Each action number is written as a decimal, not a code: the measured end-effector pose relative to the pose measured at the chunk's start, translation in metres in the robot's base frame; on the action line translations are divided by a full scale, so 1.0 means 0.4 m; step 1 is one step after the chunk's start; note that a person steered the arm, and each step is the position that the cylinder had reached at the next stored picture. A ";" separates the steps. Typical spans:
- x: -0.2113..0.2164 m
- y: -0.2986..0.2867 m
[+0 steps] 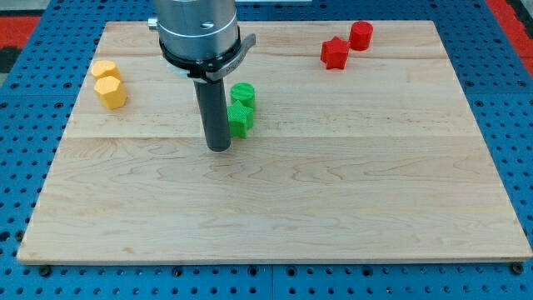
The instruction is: Move the red star into the red circle
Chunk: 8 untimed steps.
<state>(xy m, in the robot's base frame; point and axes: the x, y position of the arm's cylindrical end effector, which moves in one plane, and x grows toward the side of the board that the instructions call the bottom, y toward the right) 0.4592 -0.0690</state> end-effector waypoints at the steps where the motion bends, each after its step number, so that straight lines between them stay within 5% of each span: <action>1: 0.076 0.087; 2: 0.110 0.258; 3: -0.024 0.452; 6: -0.259 0.407; 8: -0.259 0.407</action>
<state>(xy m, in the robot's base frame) 0.3557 0.0939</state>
